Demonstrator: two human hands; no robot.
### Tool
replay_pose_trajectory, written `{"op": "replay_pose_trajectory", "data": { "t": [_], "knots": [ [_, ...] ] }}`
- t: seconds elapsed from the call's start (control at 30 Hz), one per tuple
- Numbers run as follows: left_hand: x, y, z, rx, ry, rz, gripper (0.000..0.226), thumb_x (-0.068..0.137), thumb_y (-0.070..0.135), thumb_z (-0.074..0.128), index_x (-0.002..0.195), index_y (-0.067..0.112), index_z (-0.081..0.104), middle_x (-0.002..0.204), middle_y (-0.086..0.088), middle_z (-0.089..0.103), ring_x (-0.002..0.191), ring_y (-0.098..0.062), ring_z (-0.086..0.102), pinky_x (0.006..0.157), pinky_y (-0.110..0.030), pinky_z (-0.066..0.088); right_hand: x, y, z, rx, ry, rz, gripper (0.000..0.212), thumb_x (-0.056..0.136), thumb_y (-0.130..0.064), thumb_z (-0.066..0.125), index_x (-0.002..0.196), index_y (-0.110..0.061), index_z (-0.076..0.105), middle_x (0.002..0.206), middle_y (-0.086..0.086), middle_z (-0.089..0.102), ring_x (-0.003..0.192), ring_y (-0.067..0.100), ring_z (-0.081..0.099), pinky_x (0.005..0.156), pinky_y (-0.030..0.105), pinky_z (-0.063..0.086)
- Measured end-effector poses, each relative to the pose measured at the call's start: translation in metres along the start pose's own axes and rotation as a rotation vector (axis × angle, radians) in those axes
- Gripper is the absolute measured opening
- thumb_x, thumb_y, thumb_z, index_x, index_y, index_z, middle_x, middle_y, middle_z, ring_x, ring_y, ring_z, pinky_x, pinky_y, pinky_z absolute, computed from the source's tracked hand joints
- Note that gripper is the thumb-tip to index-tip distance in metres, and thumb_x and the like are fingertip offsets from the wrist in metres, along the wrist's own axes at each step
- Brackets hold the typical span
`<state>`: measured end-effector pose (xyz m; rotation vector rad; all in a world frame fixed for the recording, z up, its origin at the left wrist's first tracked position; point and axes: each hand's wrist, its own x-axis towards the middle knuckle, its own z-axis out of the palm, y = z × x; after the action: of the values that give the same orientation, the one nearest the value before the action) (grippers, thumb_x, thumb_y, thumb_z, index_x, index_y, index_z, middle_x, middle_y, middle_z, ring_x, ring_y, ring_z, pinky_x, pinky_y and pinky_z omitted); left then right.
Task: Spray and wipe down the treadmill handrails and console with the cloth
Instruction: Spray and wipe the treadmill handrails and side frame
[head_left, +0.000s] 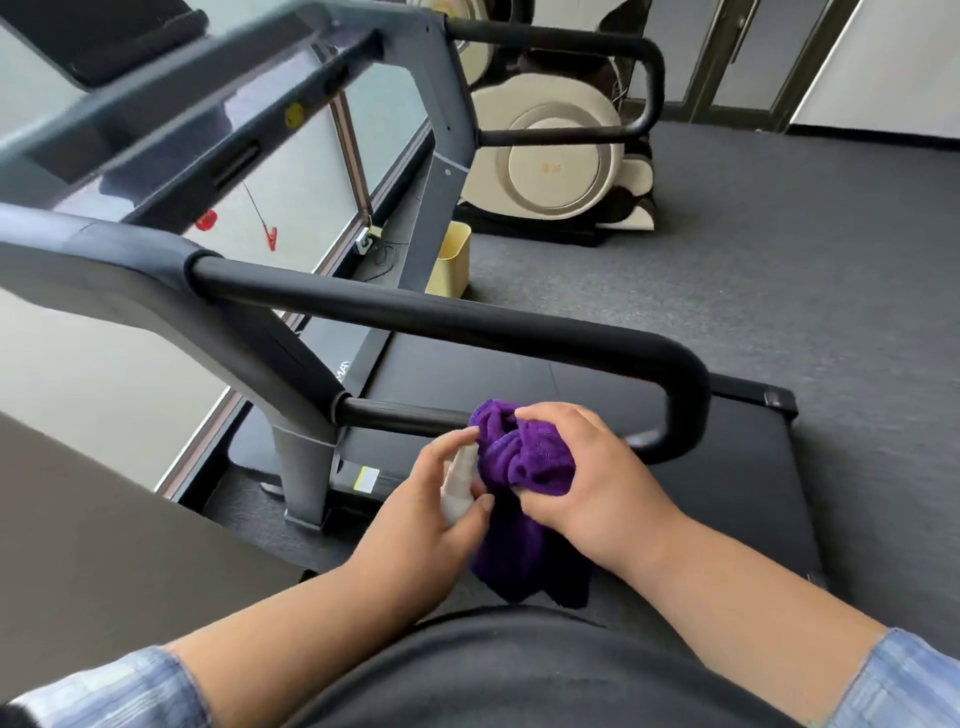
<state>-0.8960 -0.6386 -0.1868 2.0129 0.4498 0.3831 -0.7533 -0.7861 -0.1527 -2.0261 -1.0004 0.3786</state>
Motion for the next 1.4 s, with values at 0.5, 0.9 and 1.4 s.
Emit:
{"op": "replay_pose_trajectory", "data": {
  "t": [0.5, 0.9, 1.4],
  "knots": [
    [-0.031, 0.017, -0.007, -0.078, 0.191, -0.012, 0.057, 0.086, 0.029, 0.065, 0.126, 0.062, 0.04, 0.099, 0.014, 0.064, 0.073, -0.007, 0.062, 0.068, -0.019, 0.049, 0.076, -0.064, -0.075, -0.089, 0.346, -0.046, 0.073, 0.074, -0.05, 0.08, 0.137, -0.041, 0.045, 0.139, -0.009, 0.041, 0.123, 0.008, 0.048, 0.101, 0.015, 0.035],
    [-0.018, 0.017, -0.017, 0.0, 0.158, 0.018, 0.054, 0.083, 0.046, 0.061, 0.129, 0.063, 0.037, 0.1, 0.015, 0.064, 0.083, -0.014, 0.064, 0.073, -0.027, 0.053, 0.076, -0.061, -0.064, -0.745, 0.088, -0.054, 0.087, 0.067, -0.077, 0.069, 0.137, -0.034, 0.039, 0.142, 0.002, 0.039, 0.115, 0.03, 0.055, 0.097, 0.045, 0.048],
    [-0.001, -0.014, -0.09, 0.008, 0.135, -0.023, 0.053, 0.083, 0.045, 0.058, 0.124, 0.068, 0.034, 0.1, 0.018, 0.063, 0.085, -0.009, 0.063, 0.076, -0.024, 0.05, 0.145, -0.129, 0.047, -1.015, 0.057, -0.24, 0.074, 0.083, -0.056, 0.069, 0.138, -0.021, 0.033, 0.139, 0.014, 0.035, 0.098, 0.032, 0.054, 0.073, 0.04, 0.051]
  ]
}}
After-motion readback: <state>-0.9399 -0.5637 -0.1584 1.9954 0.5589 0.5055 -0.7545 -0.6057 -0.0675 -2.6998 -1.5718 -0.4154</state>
